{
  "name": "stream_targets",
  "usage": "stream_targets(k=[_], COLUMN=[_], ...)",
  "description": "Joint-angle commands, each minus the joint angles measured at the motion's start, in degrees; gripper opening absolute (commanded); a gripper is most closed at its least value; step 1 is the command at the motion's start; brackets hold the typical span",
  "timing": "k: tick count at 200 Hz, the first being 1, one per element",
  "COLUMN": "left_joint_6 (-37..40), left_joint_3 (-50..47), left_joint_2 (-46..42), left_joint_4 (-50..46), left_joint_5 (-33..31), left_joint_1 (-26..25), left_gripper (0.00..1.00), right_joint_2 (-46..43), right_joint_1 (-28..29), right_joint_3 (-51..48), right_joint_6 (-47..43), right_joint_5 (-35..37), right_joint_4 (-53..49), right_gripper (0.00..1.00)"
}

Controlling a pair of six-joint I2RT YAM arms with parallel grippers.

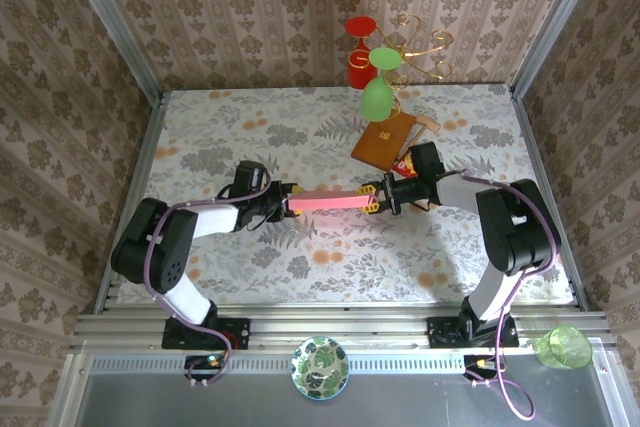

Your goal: Fold the paper box

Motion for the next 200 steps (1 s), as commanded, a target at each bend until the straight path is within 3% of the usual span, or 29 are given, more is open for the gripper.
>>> stream_targets(k=[1, 41, 91, 118, 172, 200], left_joint_6=[-2.06, -1.80, -0.65, 0.57, 2.04, 3.70], left_joint_3=[0.94, 2.39, 4.56, 6.22, 8.08, 10.07], left_joint_2=[-3.23, -6.53, -13.04, -15.63, -18.86, -19.05], left_joint_4=[-1.13, -8.77, -26.30, -35.83, -47.55, -54.60], left_joint_5=[2.55, 1.36, -1.69, -2.84, -4.89, -5.91], left_joint_1=[-3.02, -3.58, -2.70, -1.70, 2.81, 4.18], left_gripper=[0.34, 0.25, 0.11, 0.06, 0.03, 0.03], right_joint_2=[2.40, 3.22, 1.96, -0.06, -4.30, -6.65], right_joint_1=[0.52, 0.41, -0.49, -1.13, -2.29, -2.47], right_joint_3=[1.41, 1.72, 4.61, 8.13, 11.54, 14.19], right_joint_6=[-1.76, -3.76, -13.17, -20.78, -29.94, -37.24], right_joint_5=[2.11, 2.36, 3.85, 5.19, 7.00, 10.55], right_joint_4=[-0.25, -2.07, -12.43, -21.29, -30.68, -36.75], right_gripper=[0.26, 0.29, 0.61, 0.70, 0.77, 0.76])
